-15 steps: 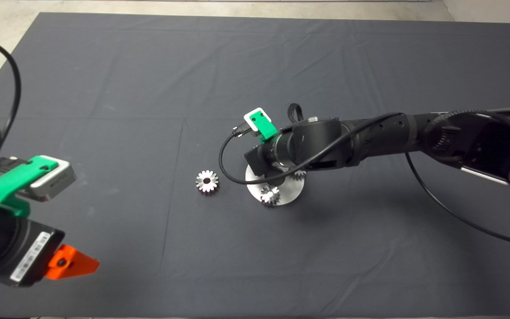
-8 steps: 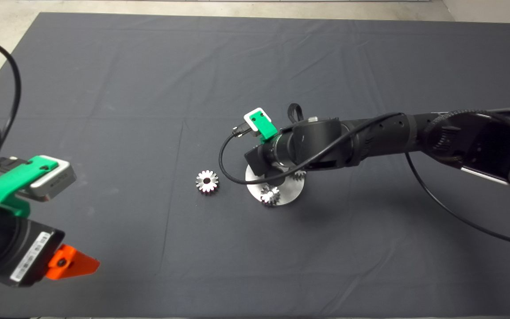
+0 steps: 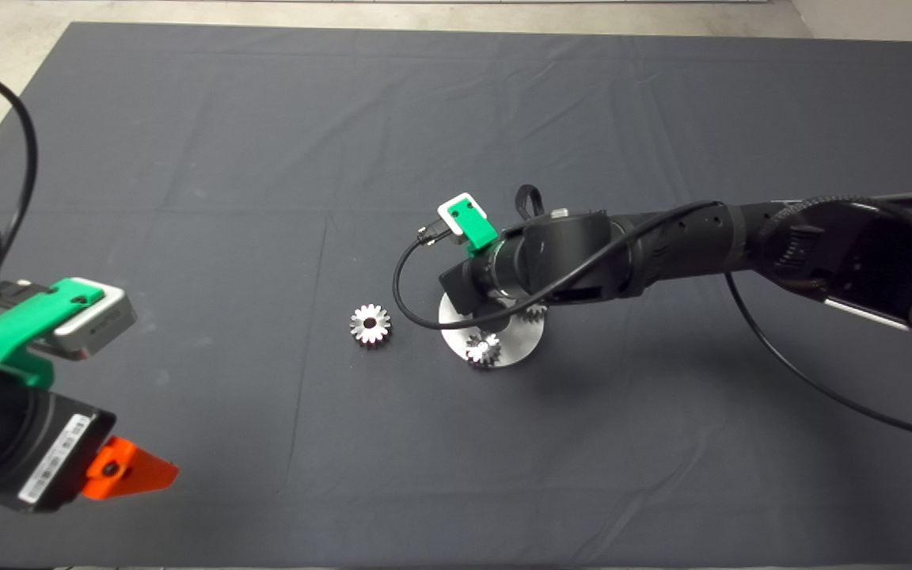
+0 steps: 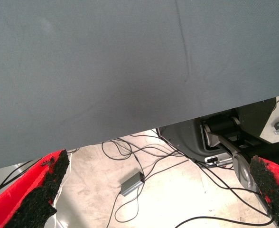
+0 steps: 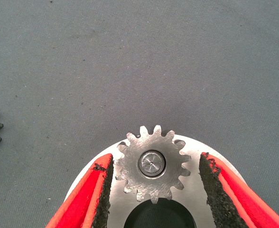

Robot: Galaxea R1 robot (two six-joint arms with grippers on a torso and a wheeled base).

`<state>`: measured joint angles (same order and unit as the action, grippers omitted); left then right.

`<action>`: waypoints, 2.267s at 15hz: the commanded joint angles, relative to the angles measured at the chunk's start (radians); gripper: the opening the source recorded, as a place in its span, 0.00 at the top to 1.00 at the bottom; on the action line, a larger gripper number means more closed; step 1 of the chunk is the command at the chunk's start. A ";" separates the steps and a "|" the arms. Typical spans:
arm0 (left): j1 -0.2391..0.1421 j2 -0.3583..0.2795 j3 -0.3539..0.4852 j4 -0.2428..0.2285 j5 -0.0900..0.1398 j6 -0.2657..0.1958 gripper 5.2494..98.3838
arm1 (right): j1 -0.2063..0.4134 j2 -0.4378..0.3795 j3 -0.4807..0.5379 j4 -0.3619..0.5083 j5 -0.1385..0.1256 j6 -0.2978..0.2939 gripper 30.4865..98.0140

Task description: Remove an incorrectly installed larger gear and replace it with the correct smaller gear

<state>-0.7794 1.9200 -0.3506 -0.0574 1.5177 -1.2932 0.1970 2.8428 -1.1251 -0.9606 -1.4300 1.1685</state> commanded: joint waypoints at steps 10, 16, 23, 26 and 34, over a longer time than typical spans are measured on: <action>-0.014 0.018 0.018 -0.021 -0.098 0.020 0.01 | 0.535 -0.476 0.617 0.743 -0.159 0.260 0.52; -0.014 0.034 0.018 -0.021 -0.122 0.025 0.01 | 0.535 -0.542 0.752 0.930 -0.154 0.347 0.42; -0.014 0.110 -0.002 -0.028 -0.119 0.002 0.01 | 0.535 -0.538 0.763 0.935 -0.144 0.344 0.29; -0.014 0.135 -0.023 -0.028 -0.126 0.006 0.01 | 0.536 -0.554 0.764 0.934 -0.143 0.350 0.22; -0.014 0.150 0.000 -0.028 -0.160 0.011 0.01 | 0.587 -0.573 0.768 0.935 -0.026 0.333 0.07</action>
<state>-0.7791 2.0853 -0.3530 -0.0649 1.3630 -1.2860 0.7225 2.2832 -0.3640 -0.0566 -1.4645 1.5081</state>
